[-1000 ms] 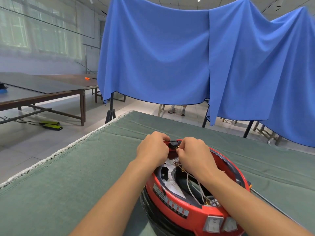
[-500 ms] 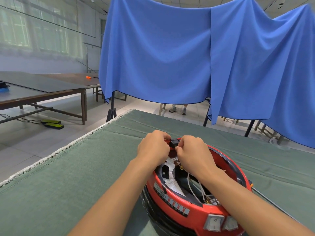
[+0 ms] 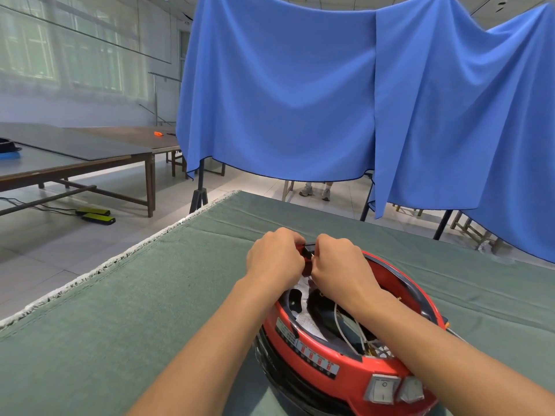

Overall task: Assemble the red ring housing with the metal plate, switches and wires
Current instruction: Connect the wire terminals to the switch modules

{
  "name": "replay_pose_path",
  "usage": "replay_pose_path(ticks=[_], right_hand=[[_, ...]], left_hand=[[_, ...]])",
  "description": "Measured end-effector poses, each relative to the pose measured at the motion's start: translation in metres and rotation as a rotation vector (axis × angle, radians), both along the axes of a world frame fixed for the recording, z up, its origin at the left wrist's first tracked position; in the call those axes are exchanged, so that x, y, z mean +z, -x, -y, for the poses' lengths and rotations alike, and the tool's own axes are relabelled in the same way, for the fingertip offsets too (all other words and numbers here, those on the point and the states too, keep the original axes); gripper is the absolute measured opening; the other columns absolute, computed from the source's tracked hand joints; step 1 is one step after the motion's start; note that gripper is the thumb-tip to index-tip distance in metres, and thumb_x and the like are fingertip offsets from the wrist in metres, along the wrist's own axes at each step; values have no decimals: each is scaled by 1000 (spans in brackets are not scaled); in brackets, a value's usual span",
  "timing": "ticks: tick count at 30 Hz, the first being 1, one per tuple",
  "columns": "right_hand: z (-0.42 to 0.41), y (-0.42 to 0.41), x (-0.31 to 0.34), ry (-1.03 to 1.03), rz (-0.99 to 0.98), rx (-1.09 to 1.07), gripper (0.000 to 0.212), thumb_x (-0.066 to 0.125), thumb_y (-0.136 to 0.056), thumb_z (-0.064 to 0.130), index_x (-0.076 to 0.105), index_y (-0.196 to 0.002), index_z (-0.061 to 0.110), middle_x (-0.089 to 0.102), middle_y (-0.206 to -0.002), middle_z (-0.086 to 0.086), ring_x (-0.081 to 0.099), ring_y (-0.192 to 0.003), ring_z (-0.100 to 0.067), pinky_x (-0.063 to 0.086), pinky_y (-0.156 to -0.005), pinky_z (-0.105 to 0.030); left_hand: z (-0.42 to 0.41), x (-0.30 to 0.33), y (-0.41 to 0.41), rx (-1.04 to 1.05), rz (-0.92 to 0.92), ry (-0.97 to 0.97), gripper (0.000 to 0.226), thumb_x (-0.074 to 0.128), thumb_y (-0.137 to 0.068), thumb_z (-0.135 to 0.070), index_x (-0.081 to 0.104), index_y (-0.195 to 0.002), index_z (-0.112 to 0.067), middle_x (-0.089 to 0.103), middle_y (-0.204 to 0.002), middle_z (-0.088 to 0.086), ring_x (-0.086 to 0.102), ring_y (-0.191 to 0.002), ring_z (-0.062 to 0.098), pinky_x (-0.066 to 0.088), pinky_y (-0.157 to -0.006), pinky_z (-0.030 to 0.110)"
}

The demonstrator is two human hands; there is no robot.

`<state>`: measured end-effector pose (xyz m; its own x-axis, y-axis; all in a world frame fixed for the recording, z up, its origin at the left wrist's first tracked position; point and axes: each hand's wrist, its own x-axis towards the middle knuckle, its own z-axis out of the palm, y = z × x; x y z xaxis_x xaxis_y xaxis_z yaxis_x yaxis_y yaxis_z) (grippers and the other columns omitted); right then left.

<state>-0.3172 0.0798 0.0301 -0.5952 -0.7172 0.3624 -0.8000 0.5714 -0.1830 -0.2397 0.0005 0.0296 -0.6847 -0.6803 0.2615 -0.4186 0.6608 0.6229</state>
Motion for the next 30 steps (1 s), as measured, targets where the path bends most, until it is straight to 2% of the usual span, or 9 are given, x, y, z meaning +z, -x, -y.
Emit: replay_pose_path(ticks=[9, 13, 15, 18, 22, 24, 26, 28, 30], right_hand=[[5, 2, 3, 27, 48, 11, 8, 52, -87, 10, 59, -85, 6, 64, -81, -13, 61, -76, -31, 55, -69, -44], [8, 4, 4, -21, 38, 32, 5, 56, -85, 11, 57, -82, 8, 63, -78, -11, 61, -72, -28, 55, -64, -40], [10, 7, 5, -49, 36, 31, 5, 56, -86, 13, 57, -83, 9, 63, -79, -9, 61, -73, -27, 54, -65, -38], [8, 13, 8, -82, 91, 17, 17, 54, -92, 24, 63, -89, 9, 67, -84, -9, 64, -78, -27, 56, -75, -42], [-10, 17, 18, 52, 139, 29, 32, 52, -93, 41, 65, -86, 12, 69, -77, -4, 65, -75, -23, 53, -74, -38], [-29, 19, 23, 199, 189, 32, 31, 51, -93, 45, 64, -83, 19, 69, -73, 3, 65, -76, -19, 52, -75, -36], [-52, 21, 26, 328, 231, 32, 30, 51, -92, 46, 63, -77, 23, 68, -67, 7, 64, -71, -15, 52, -73, -37], [-77, 22, 23, 379, 200, 7, 29, 52, -92, 44, 62, -71, 26, 67, -64, 11, 63, -69, -10, 51, -71, -36], [-98, 21, 15, 380, 139, -33, 28, 52, -91, 45, 61, -71, 28, 66, -66, 13, 60, -73, -8, 49, -67, -34]], left_hand=[[2, 0, -2, 14, 0, -37, 42, 47, -89, -7, 64, -119, -31, 67, -117, -1, 58, -108, 25, 45, -81, 32], [2, 1, -1, 11, 12, -25, 42, 48, -86, -6, 67, -115, -30, 69, -111, 1, 59, -102, 25, 43, -73, 31], [1, 1, 0, 17, 8, -26, 42, 49, -86, -6, 66, -116, -30, 68, -112, 2, 59, -103, 26, 43, -74, 32], [0, 0, 1, 38, 10, -30, 40, 49, -89, -9, 63, -120, -30, 66, -116, 1, 58, -106, 25, 43, -75, 33], [3, -1, 2, 82, 48, -34, 34, 48, -91, -14, 60, -120, -25, 64, -117, 4, 58, -107, 28, 39, -75, 32], [8, -2, 2, 95, 133, -35, 24, 48, -90, -17, 61, -110, -18, 64, -113, 7, 57, -101, 31, 39, -73, 32], [14, -2, -1, 104, 242, -24, 9, 50, -87, -19, 54, -88, -11, 64, -107, 11, 56, -94, 34, 39, -71, 32], [18, -2, -2, 130, 286, -7, 12, 51, -85, -19, 47, -76, -12, 64, -103, 13, 57, -92, 35, 38, -70, 33], [18, -1, -2, 192, 285, 37, 12, 50, -86, -18, 45, -76, -13, 64, -104, 11, 54, -87, 32, 37, -70, 33]])
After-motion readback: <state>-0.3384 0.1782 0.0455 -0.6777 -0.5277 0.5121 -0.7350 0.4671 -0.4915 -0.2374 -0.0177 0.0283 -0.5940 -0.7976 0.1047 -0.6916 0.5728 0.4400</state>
